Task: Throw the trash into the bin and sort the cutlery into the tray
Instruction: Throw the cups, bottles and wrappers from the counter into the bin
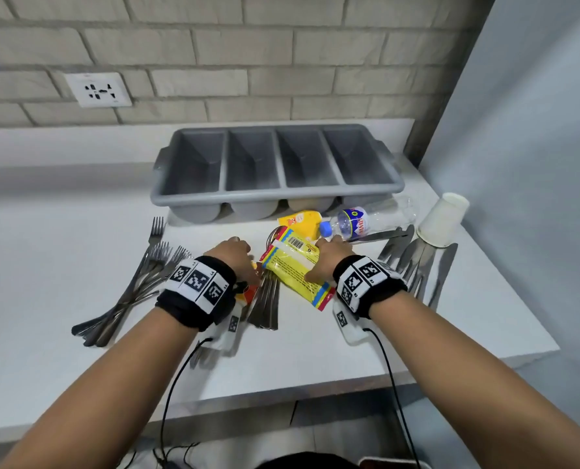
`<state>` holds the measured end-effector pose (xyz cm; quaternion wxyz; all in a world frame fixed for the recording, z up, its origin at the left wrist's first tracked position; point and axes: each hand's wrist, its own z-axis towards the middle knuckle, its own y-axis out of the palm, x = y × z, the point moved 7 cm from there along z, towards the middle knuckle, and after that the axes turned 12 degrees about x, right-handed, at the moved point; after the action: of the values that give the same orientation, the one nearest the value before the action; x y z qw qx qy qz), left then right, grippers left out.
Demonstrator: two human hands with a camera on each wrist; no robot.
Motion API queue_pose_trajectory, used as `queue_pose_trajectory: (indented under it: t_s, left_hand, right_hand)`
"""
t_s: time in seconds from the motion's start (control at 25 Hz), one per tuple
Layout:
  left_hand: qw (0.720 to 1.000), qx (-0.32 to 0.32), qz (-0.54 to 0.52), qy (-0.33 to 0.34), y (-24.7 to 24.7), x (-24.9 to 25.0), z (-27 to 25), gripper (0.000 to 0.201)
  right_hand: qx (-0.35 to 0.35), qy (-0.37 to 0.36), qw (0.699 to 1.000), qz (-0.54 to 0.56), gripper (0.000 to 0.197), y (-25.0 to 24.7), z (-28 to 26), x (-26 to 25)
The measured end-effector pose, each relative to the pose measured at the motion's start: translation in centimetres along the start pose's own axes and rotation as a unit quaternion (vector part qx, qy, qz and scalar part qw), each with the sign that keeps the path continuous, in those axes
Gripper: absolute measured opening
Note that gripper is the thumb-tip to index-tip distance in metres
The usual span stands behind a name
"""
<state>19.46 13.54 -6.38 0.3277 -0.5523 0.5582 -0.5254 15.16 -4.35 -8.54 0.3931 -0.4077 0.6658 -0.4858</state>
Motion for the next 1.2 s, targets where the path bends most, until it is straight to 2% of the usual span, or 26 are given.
queue_pose_trajectory:
  t_s: [0.16, 0.32, 0.4, 0.52, 0.68, 0.76, 0.84, 0.96, 1.04, 1.2]
  left_hand:
    - [0.999, -0.003, 0.047, 0.017, 0.9, -0.2, 0.9, 0.066]
    - [0.997, 0.008, 0.069, 0.029, 1.1, -0.4, 1.5, 0.066]
    - [0.998, 0.035, 0.046, 0.019, 0.6, -0.7, 1.8, 0.068]
    - [0.997, 0.076, -0.007, 0.012, -1.0, -1.0, 2.6, 0.061]
    - [0.988, 0.099, -0.113, 0.021, -3.9, 0.1, 3.1, 0.04]
    - [0.978, 0.12, -0.169, 0.031, -5.3, 1.7, 3.4, 0.034]
    - [0.967, 0.131, -0.212, 0.047, -5.6, 4.2, 4.6, 0.035]
    - [0.966, 0.094, -0.233, 0.054, -3.6, 7.8, 6.7, 0.035]
    - [0.978, 0.072, -0.188, 0.052, -1.7, 9.3, 7.7, 0.038]
    - [0.99, 0.086, -0.105, 0.028, 0.5, 9.8, 9.1, 0.057]
  right_hand:
    - [0.004, 0.012, 1.0, 0.006, 0.076, 0.1, 0.1, -0.2]
    - [0.003, 0.054, 0.994, 0.096, 0.091, 0.4, 0.3, 0.4]
    - [0.015, 0.057, 0.987, 0.151, 0.089, 0.0, 0.3, 0.6]
    - [0.046, 0.053, 0.966, 0.249, 0.081, -1.2, -0.1, 1.1]
    - [0.106, 0.043, 0.935, 0.335, 0.047, -3.2, -1.2, 2.6]
    - [0.145, 0.055, 0.911, 0.382, 0.041, -4.4, -2.1, 4.1]
    - [0.19, 0.072, 0.888, 0.412, 0.037, -5.6, -3.0, 6.1]
    - [0.246, 0.107, 0.869, 0.416, 0.039, -6.4, -4.7, 8.9]
    - [0.268, 0.123, 0.857, 0.423, 0.043, -6.6, -5.8, 10.6]
    - [0.274, 0.142, 0.85, 0.427, 0.043, -6.4, -7.1, 12.7]
